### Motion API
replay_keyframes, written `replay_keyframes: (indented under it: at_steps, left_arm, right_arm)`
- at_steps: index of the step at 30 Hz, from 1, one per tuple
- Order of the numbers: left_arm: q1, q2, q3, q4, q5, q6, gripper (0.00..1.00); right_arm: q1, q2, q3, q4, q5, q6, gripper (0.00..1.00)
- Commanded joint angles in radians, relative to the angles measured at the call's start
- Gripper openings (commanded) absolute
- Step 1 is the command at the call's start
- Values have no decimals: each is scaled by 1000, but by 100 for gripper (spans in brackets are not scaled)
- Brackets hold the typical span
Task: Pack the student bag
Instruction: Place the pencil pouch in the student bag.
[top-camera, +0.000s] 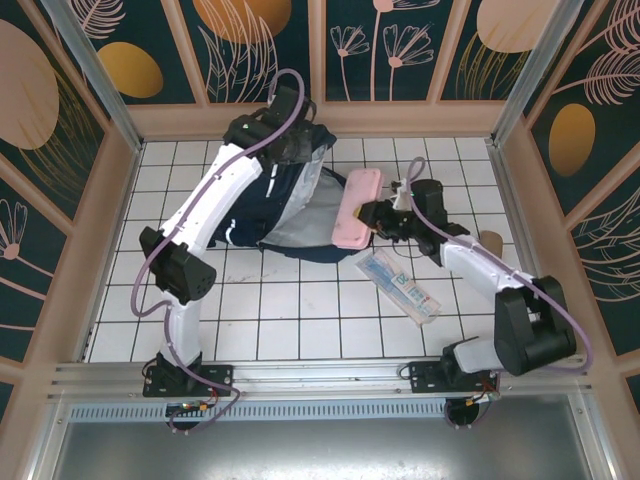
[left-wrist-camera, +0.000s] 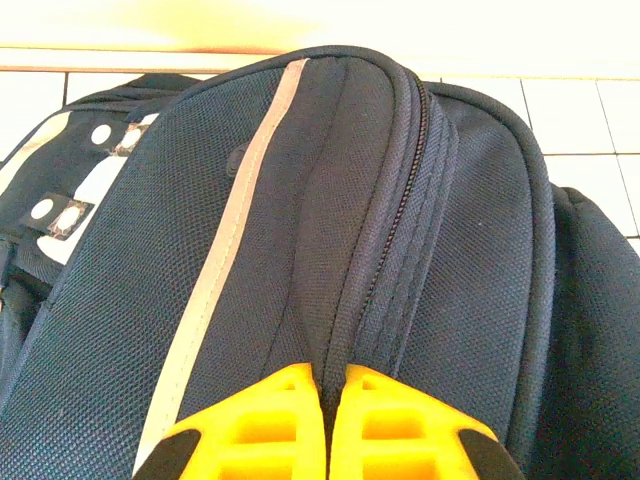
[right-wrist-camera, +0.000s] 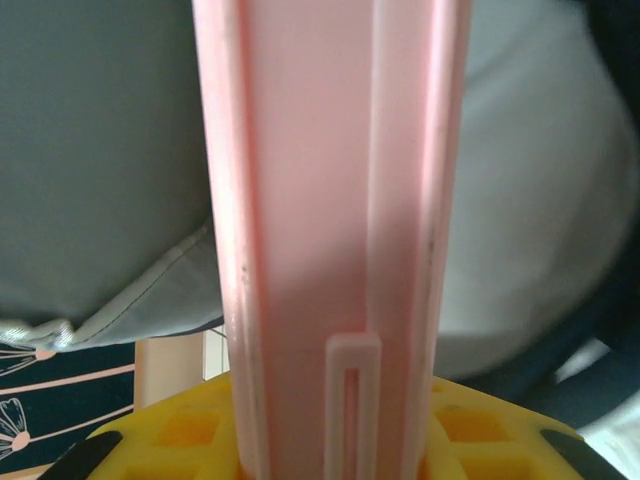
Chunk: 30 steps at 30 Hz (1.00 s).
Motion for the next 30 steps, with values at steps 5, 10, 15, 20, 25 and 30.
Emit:
replay_keyframes:
  at_steps: [5, 10, 15, 20, 25, 30]
  left_arm:
    - [27, -120, 40, 90, 88, -31, 0]
    - [36, -125, 39, 92, 106, -35, 0]
    - [43, -127, 29, 91, 121, -36, 0]
    - [47, -139, 7, 94, 113, -37, 0]
    - [49, -163, -62, 127, 112, -42, 0]
    - [52, -175, -104, 153, 122, -57, 0]
  right_arm:
    - [104, 172, 137, 284, 20, 116, 24]
    - [172, 317, 228, 391, 34, 210, 24]
    - [217, 432, 312, 431, 59, 279, 25]
    - [216, 406, 265, 357, 172, 285, 25]
    - [201, 303, 153, 313, 279, 278, 25]
    - [200, 237, 93, 233, 332, 255, 25]
